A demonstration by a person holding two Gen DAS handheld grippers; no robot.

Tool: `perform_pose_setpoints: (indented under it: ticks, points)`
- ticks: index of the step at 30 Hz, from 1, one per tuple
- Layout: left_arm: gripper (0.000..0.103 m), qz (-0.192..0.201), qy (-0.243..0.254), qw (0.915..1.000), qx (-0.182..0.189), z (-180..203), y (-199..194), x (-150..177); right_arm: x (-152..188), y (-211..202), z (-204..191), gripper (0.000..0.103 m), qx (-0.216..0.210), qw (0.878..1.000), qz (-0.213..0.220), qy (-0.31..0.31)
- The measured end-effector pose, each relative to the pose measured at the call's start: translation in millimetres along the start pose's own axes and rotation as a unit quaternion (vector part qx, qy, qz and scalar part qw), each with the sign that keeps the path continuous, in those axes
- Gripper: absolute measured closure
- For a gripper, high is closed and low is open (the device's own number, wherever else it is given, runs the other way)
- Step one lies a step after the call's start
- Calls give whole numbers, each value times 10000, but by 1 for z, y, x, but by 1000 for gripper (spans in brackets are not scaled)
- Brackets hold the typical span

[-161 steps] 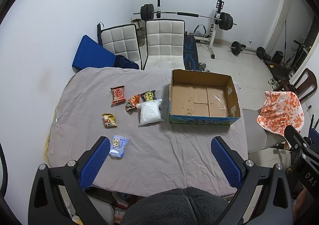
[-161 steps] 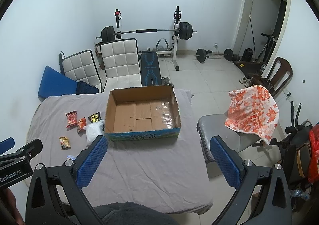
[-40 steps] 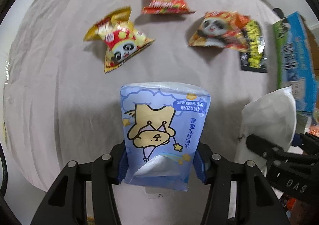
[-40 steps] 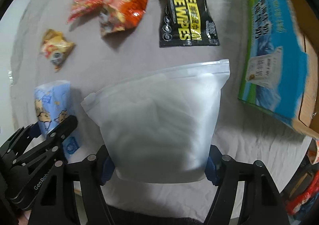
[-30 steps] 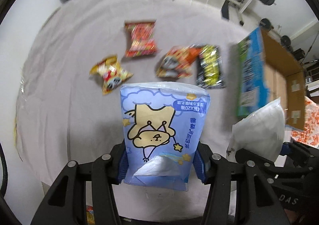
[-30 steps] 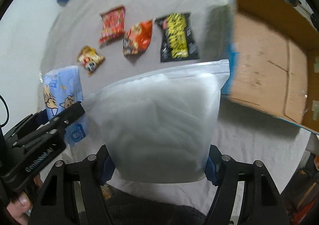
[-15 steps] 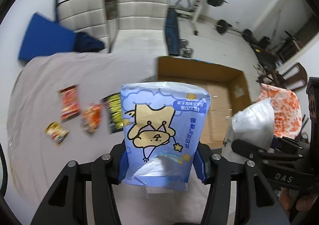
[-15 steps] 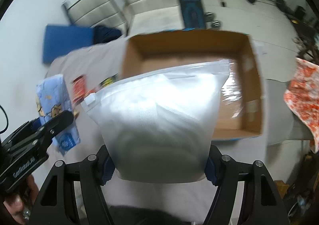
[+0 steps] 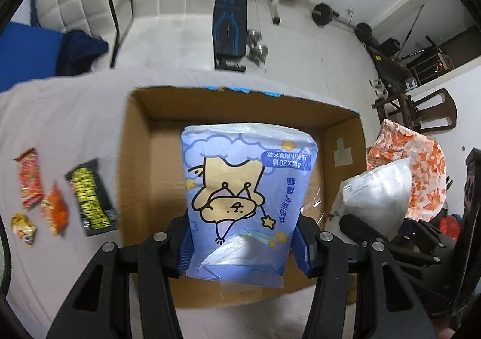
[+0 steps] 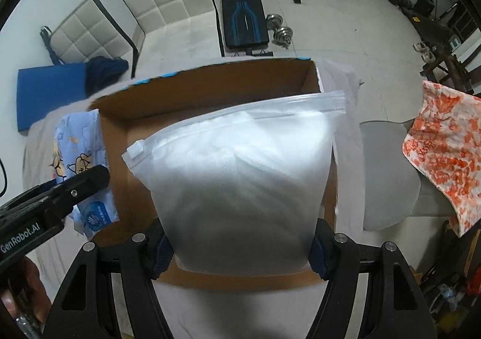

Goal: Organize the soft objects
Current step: 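Carry both packs into the box and open both grippers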

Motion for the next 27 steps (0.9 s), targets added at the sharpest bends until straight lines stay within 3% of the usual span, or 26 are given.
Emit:
perform_pose_setpoints:
  ticks: [8, 13, 20, 27]
  points:
    - [52, -856, -336, 9954, 286, 4, 69, -30, -39, 74, 14, 29, -36, 9989, -474, 48]
    - [52, -1179, -413, 9915, 349, 8, 97, -38, -59, 105, 21, 29, 66, 9979, -639, -33]
    - [50, -1447, -373, 9878, 432, 21, 118, -39, -74, 133, 26, 26, 194, 9963, -826, -113]
    - [49, -1517, -445, 9873, 143, 22, 128, -40, -79, 143, 32, 22, 358, 9958, -818, -199]
Point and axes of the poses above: each gripper's, at about its wrist camera, not at the fingertips, and y roughly the way its jaws point, z to its right, x to its underside, the point moved 4 cm from there along y, roughly the way its jaws point, and after that the axes turned 10 degrees about -y, right-handed, at the moved point
